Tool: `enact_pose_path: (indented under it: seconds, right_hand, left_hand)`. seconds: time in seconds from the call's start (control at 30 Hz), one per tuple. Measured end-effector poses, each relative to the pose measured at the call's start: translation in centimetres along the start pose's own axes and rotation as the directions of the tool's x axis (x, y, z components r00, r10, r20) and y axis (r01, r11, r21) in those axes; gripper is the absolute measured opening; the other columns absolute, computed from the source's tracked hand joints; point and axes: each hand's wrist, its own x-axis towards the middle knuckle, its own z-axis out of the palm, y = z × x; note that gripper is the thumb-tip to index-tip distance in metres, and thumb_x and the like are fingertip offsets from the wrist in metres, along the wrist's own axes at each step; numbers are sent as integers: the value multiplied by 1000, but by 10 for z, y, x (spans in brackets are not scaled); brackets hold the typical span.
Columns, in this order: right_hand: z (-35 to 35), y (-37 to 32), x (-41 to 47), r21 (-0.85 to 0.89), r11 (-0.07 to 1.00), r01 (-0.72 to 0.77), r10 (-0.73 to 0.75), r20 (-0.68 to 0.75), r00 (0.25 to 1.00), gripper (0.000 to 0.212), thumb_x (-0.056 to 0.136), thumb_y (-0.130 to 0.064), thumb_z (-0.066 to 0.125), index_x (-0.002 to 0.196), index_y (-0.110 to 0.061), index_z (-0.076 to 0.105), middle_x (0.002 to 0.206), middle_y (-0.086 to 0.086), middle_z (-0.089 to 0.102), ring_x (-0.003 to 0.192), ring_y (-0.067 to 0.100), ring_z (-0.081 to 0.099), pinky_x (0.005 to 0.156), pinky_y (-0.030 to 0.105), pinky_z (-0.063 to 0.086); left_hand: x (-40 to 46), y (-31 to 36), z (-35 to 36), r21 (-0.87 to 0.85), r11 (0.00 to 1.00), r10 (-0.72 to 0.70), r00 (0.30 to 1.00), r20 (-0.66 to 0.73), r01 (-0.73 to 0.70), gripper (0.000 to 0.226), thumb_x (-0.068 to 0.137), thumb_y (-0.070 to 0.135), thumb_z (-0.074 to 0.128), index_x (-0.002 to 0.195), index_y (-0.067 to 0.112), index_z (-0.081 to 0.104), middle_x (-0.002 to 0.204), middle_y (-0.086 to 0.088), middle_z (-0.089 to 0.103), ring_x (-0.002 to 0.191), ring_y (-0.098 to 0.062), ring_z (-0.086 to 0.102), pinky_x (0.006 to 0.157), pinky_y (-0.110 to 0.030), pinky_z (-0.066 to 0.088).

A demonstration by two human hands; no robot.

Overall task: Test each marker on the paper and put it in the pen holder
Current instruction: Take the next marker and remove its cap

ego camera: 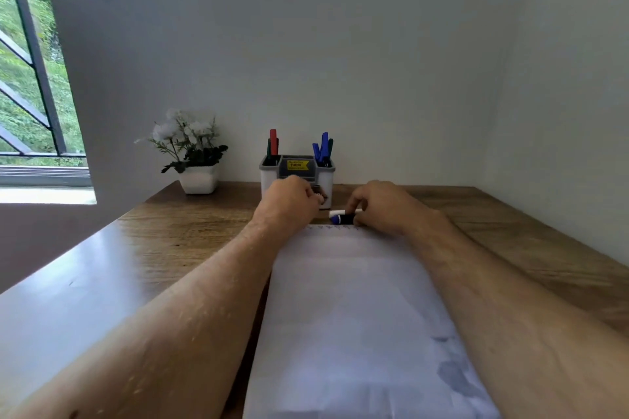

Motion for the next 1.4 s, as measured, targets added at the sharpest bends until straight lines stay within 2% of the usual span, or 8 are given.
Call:
enact_pose_path:
  seconds: [0.2,0.33,0.53,0.77,0.97,1.2,1.3,1.4]
  right_hand:
    - [-4,13,-1,253,967,16,1,-67,998,13,86,-19,70,95,-26,74,92,-9,67,86,10,62,63,19,42]
    - [-11,2,-2,453,884,112,-13,-217,976,11,86,-20,72,96,-23,74,83,-10,70,64,-5,59,57,10,40]
    - [-5,-18,-2,601,774,200,-44,-264,964,14,85,-15,71,95,-24,70,91,-1,75,86,15,71,84,32,58]
    - [-11,-23,-5,826,533,185,153,-309,939,25,95,-8,56,118,-16,60,82,3,62,53,11,55,53,26,50]
    - [-18,-15,-13,954,284,94,272,-174,946,13,89,2,62,97,-8,61,89,20,70,65,26,70,65,40,62]
    - [-14,-14,-19,829,550,-103,204,-14,979,7,91,-8,61,97,-6,64,81,14,73,46,17,56,47,29,52]
    - [-11,-21,-19,741,669,-57,95,-8,995,13,96,-18,59,105,-16,68,72,7,67,42,14,48,43,25,44]
    - [-8,-25,-20,585,811,29,2,-53,999,25,100,-38,56,99,-18,70,69,2,66,39,8,47,41,24,41]
  left_hand:
    - [4,0,-1,-11,1000,27,1000,-8,-27,21,97,32,59,80,20,64,76,1,64,71,-13,60,65,-27,49]
    - [6,5,-3,-41,998,49,998,-26,-51,18,99,27,55,98,15,68,97,-6,69,88,-20,64,82,-36,57]
    - [-5,20,-6,-124,989,86,996,-2,-86,19,97,11,50,103,18,67,105,-6,66,99,-23,63,90,-35,54]
    - [-10,23,-4,-419,901,191,970,150,-113,26,94,4,55,108,23,64,96,11,62,99,-13,59,95,-34,45]
    - [-5,19,-4,-624,781,87,989,120,7,23,98,9,55,95,27,69,101,-12,69,92,-24,65,91,-39,57]
    - [0,10,-18,-962,272,-103,995,5,33,20,87,4,71,106,-1,67,80,-9,71,63,-14,66,61,-22,60]
    - [-1,11,-17,-974,222,-45,999,27,36,14,92,10,65,103,2,69,84,-10,72,63,-14,64,63,-22,60]
    - [-1,14,-13,-966,257,43,998,48,35,14,94,12,62,105,8,71,95,-9,75,87,-21,72,79,-29,60]
